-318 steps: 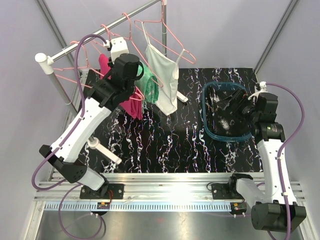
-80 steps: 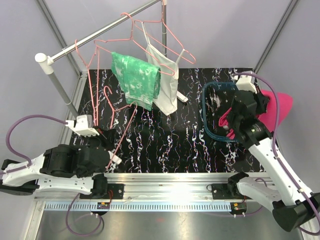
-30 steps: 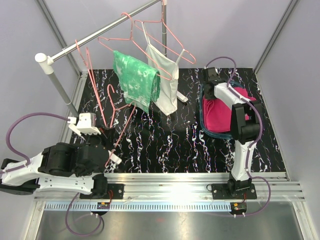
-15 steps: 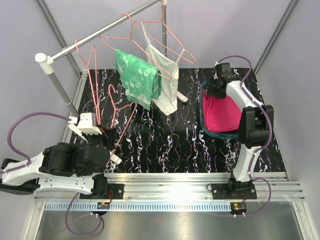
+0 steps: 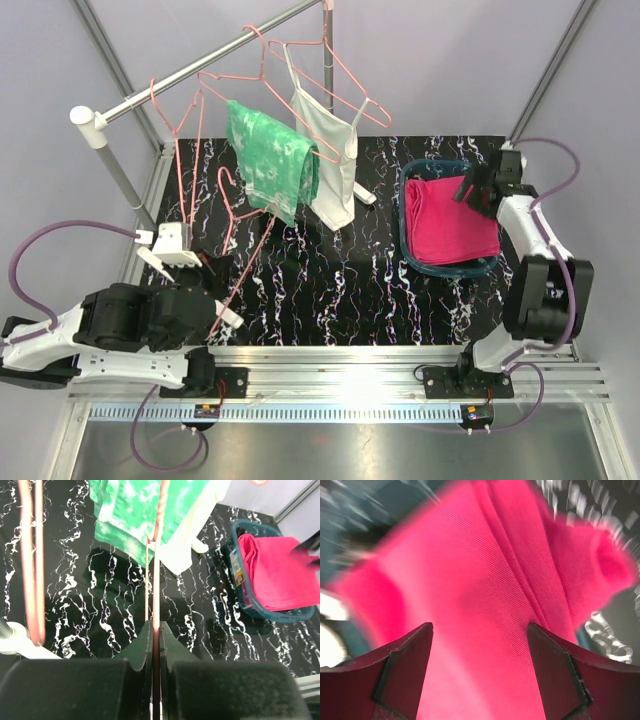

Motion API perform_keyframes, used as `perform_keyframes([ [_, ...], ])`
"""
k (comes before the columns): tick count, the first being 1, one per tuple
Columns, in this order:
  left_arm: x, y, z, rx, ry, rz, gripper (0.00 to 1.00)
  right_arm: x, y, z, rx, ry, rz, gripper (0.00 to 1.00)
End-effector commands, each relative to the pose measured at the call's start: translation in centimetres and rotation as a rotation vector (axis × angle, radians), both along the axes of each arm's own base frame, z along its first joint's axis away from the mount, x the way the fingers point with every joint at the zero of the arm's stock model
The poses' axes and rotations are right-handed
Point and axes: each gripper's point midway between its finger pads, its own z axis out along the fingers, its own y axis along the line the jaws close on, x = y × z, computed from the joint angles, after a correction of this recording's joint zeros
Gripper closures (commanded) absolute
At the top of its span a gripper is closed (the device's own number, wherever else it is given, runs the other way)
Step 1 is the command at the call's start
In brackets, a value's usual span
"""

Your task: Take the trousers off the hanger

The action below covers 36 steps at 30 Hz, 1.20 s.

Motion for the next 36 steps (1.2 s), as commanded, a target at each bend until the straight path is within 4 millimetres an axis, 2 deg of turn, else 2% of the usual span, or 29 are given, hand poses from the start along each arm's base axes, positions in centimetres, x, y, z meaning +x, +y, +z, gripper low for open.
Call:
perform_keyframes([
  [1, 0.1, 0.2, 2.2, -0.057, -0.017, -0.002, 1.0, -1.0, 1.2, -8.8, 0.14, 0.16, -0.002, 0.17],
  [3, 0.0, 0.2, 2.8, -0.062, -0.02, -0.014, 1.0, -1.1, 2.2, -10.8, 0.199, 0.192, 0.033, 0.17],
  [4, 0.0, 0.0, 3.0, -0.059, -0.024, -0.026, 1.0, -1.4, 2.6, -12.6, 0.223, 0.235, 0.035, 0.18],
  [6, -0.2, -0.6, 3.7, -0.056, -0.035, -0.066, 1.0, -1.6, 3.2, -14.1, 0.26, 0.269, 0.043, 0.19],
  [7, -0.3, -0.8, 4.0, -0.006, -0.056, -0.103, 1.0, -1.9, 3.5, -15.8, 0.28, 0.307, 0.044, 0.19],
  [9, -0.6, -2.2, 5.1, -0.03, -0.073, -0.174, 1.0, -2.2, 3.8, -17.3, 0.344, 0.35, 0.026, 0.21],
  [10, -0.7, -2.3, 5.6, -0.001, -0.093, -0.204, 1.0, -1.7, 3.9, -17.9, 0.357, 0.369, 0.034, 0.21],
  [12, -0.9, -2.9, 6.7, -0.016, -0.114, -0.241, 1.0, -2.1, 3.6, -17.9, 0.361, 0.395, 0.006, 0.21],
  [15, -0.5, -2.2, 8.6, -0.016, -0.151, -0.215, 1.0, -2.1, 3.1, -16.4, 0.337, 0.372, -0.003, 0.21],
  [17, 0.0, -1.6, 10.1, -0.002, -0.182, -0.174, 1.0, -1.8, 3.3, -14.3, 0.355, 0.335, 0.013, 0.19],
  [18, 0.2, -1.7, 10.8, -0.009, -0.193, -0.159, 1.0, -1.4, 3.4, -13.2, 0.354, 0.311, 0.027, 0.15],
  [19, 0.4, -1.6, 11.4, 0.017, -0.208, -0.147, 1.0, -1.0, 3.5, -10.8, 0.352, 0.251, 0.043, 0.11],
  [20, 0.7, -1.9, 12.4, 0.027, -0.219, -0.125, 1.0, -0.9, 3.6, -9.4, 0.351, 0.223, 0.06, 0.01],
  [21, 0.8, -2.0, 13.1, 0.03, -0.228, -0.109, 1.0, -0.5, 3.5, -7.5, 0.34, 0.179, 0.066, 0.01],
  [22, 1.0, -2.0, 13.6, 0.04, -0.233, -0.091, 1.0, -0.4, 3.4, -4.6, 0.322, 0.115, 0.075, 0.01],
  [24, 1.6, -1.8, 15.0, 0.064, -0.243, -0.018, 1.0, -0.7, 3.2, -1.5, 0.298, 0.065, 0.079, 0.01],
  [25, 1.8, -1.6, 15.5, 0.053, -0.239, 0.026, 1.0, -0.6, 3.1, 1.9, 0.275, -0.011, 0.084, 0.0],
  [26, 2.1, -0.6, 15.8, 0.07, -0.242, 0.096, 1.0, -1.2, 2.9, 3.3, 0.26, -0.029, 0.076, 0.0],
  [28, 2.3, -0.5, 16.6, 0.105, -0.25, 0.146, 1.0, -2.1, 2.6, 7.7, 0.229, -0.13, 0.072, 0.01],
  [30, 2.5, -0.5, 17.1, 0.118, -0.259, 0.197, 1.0, -2.9, 2.8, 10.2, 0.216, -0.2, 0.086, 0.01],
  [31, 2.5, -0.2, 17.2, 0.152, -0.263, 0.214, 1.0, -3.9, 3.0, 12.1, 0.207, -0.248, 0.098, 0.0],
  [32, 2.5, 0.1, 17.6, 0.136, -0.262, 0.253, 1.0, -4.3, 3.1, 13.0, 0.196, -0.269, 0.107, 0.01],
  [33, 2.5, 0.5, 17.3, 0.208, -0.265, 0.268, 1.0, -5.0, 3.2, 14.4, 0.186, -0.301, 0.117, 0.0],
  [35, 2.3, 1.5, 16.8, 0.306, -0.24, 0.338, 1.0, -6.0, 3.6, 15.4, 0.187, -0.31, 0.133, 0.01],
  [36, 2.4, 1.1, 18.0, 0.096, -0.205, 0.357, 1.0, -6.6, 3.8, 16.6, 0.185, -0.338, 0.142, 0.01],
])
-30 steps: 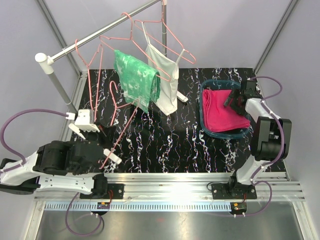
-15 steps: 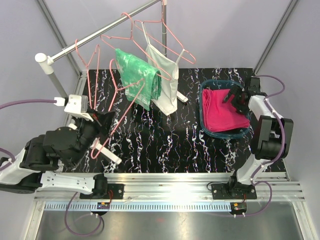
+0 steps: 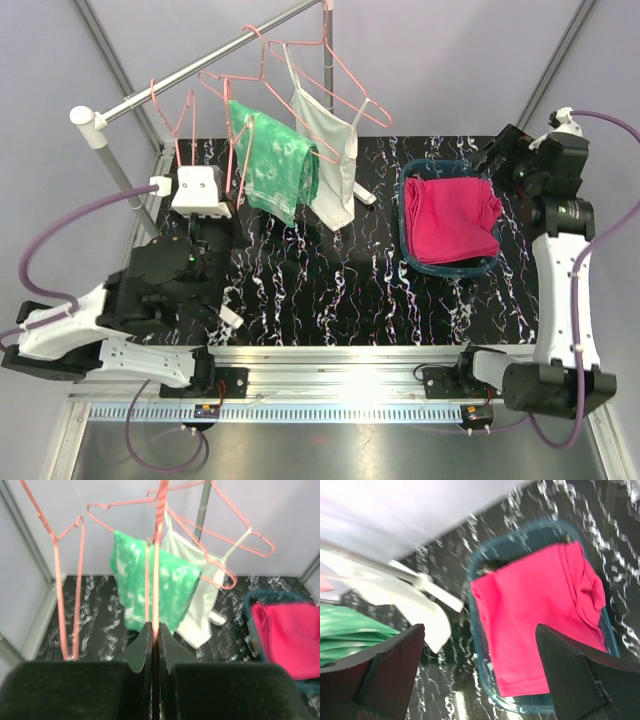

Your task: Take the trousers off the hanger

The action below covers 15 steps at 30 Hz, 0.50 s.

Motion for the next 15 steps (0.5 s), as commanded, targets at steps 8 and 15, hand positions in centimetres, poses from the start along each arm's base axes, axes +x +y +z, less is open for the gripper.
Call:
perform_keyframes([
  [8, 2.4, 4.2, 2.8, 0.0, -0.015, 0.292, 1.0, -4.8, 3.6, 5.3, 0.053, -0.117, 0.139, 0.01],
  [15, 5.8, 4.9, 3.0, 0.007, -0.047, 0.386, 1.0, -6.6, 4.1, 7.0, 0.033, -0.154, 0.169, 0.01],
])
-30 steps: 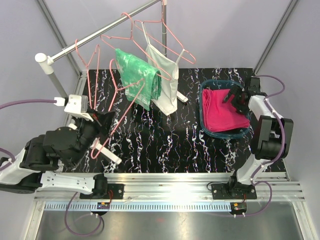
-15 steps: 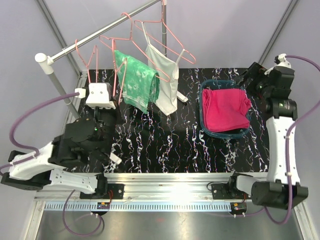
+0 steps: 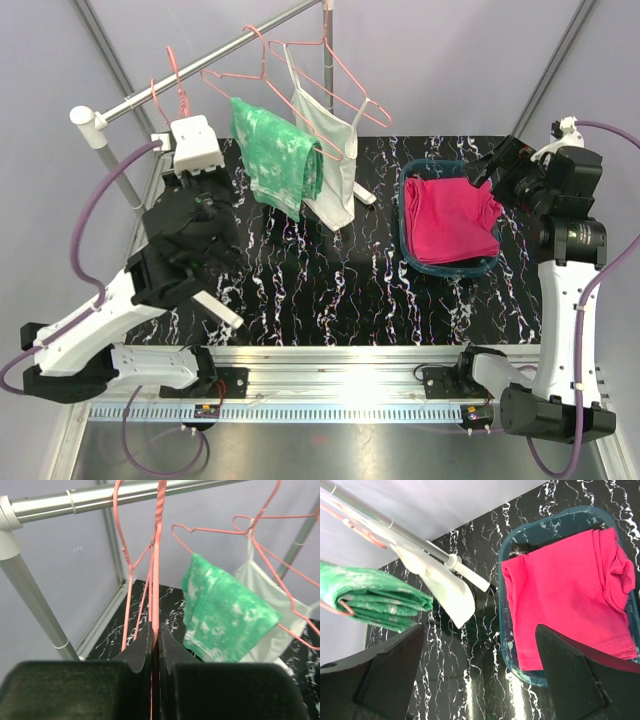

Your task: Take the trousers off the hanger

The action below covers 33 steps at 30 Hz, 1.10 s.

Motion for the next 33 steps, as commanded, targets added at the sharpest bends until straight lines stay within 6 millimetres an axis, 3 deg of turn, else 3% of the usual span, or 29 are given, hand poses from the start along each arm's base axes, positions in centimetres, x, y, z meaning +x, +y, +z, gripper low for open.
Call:
perform_keyframes([
  [1, 1.4, 0.1, 0.9, -0.039, -0.03, 0.008, 1.0, -1.7, 1.0, 3.0, -0.012, -0.077, 0.049, 0.0],
  [10, 6.0, 1.1, -1.1, -0.102, -0.039, 0.072, 1.0, -2.0, 2.0, 2.8, 0.001, -0.084, 0.105, 0.01],
  [14, 7.9, 1.0, -5.1, -0.121, 0.042, 0.046, 1.0, -2.0, 2.3, 2.0, 0.011, -0.072, 0.121, 0.01],
  [18, 8.3, 0.5, -8.1, -0.16, 0.089, 0.026, 1.0, -2.3, 2.4, 1.7, 0.009, -0.072, 0.125, 0.01],
  [23, 7.9, -0.1, -9.2, -0.227, 0.094, -0.021, 0.99, -2.2, 2.3, 0.9, 0.003, -0.055, 0.129, 0.01],
  [26, 7.8, -0.7, -9.3, -0.247, 0.103, -0.06, 0.9, -2.0, 2.4, 0.2, 0.007, -0.041, 0.135, 0.01],
  [29, 7.6, -1.6, -9.0, -0.281, 0.107, -0.118, 0.68, -2.0, 2.5, -0.3, 0.014, -0.036, 0.142, 0.0],
  [30, 7.5, -2.1, -8.6, -0.293, 0.11, -0.152, 0.54, -2.1, 2.6, -0.3, 0.011, -0.038, 0.145, 0.01],
  [33, 7.1, -3.2, -8.3, -0.308, 0.126, -0.212, 0.41, -2.3, 2.4, -0.8, 0.001, -0.028, 0.14, 0.01],
])
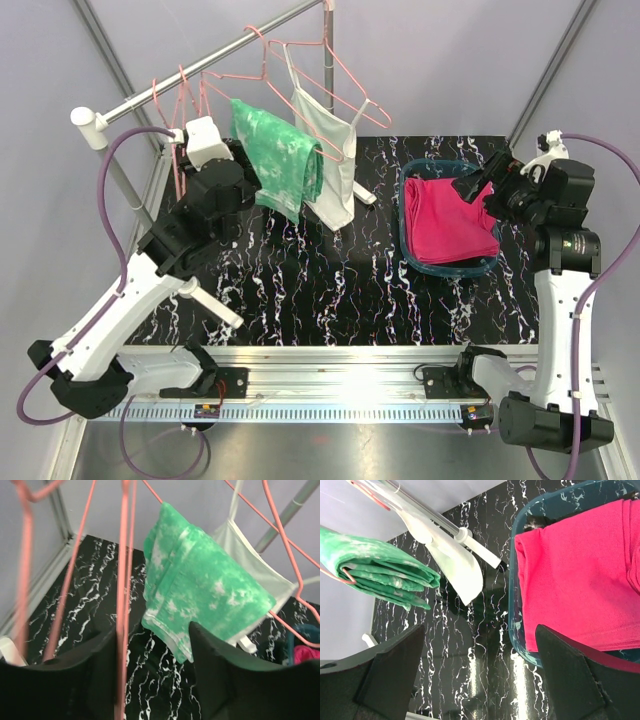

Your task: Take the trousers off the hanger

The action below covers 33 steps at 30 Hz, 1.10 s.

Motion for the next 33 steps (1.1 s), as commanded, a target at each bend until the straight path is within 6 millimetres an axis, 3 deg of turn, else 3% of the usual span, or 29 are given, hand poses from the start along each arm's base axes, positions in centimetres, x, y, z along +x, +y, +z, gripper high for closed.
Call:
perform_keyframes([
  [1, -0.9, -1.8, 1.7, -0.09, -0.017, -0.116, 0.36, -0.4, 0.3, 1.1, -0.035, -0.064, 0.031, 0.0],
  [7, -2.8, -4.6, 3.9, -0.104, -0.033, -0.254, 0.25, -1.3, -0.8, 0.3, -0.089, -0.043, -0.025, 0.01],
  [11, -5.2, -6.6, 6.9, -0.105, -0.076, -0.323, 0.18, -2.2, -0.7, 0.1, -0.104, -0.054, -0.014, 0.01],
  [17, -7.3, -8.5, 10.2, -0.119, -0.137, -0.394, 0.18, -2.7, -0.3, -0.4, -0.094, -0.048, 0.0, 0.0],
  [24, -5.6, -10.6, 12.5, -0.109, -0.196, -0.339, 0.19, -3.2, 0.1, -0.4, -0.071, -0.053, 0.007, 0.01],
  [33, 0.9, -12.7, 11.0, -0.018, -0.141, -0.189, 0.19, -4.4, 0.5, 0.7, 0.009, -0.089, -0.029, 0.0],
])
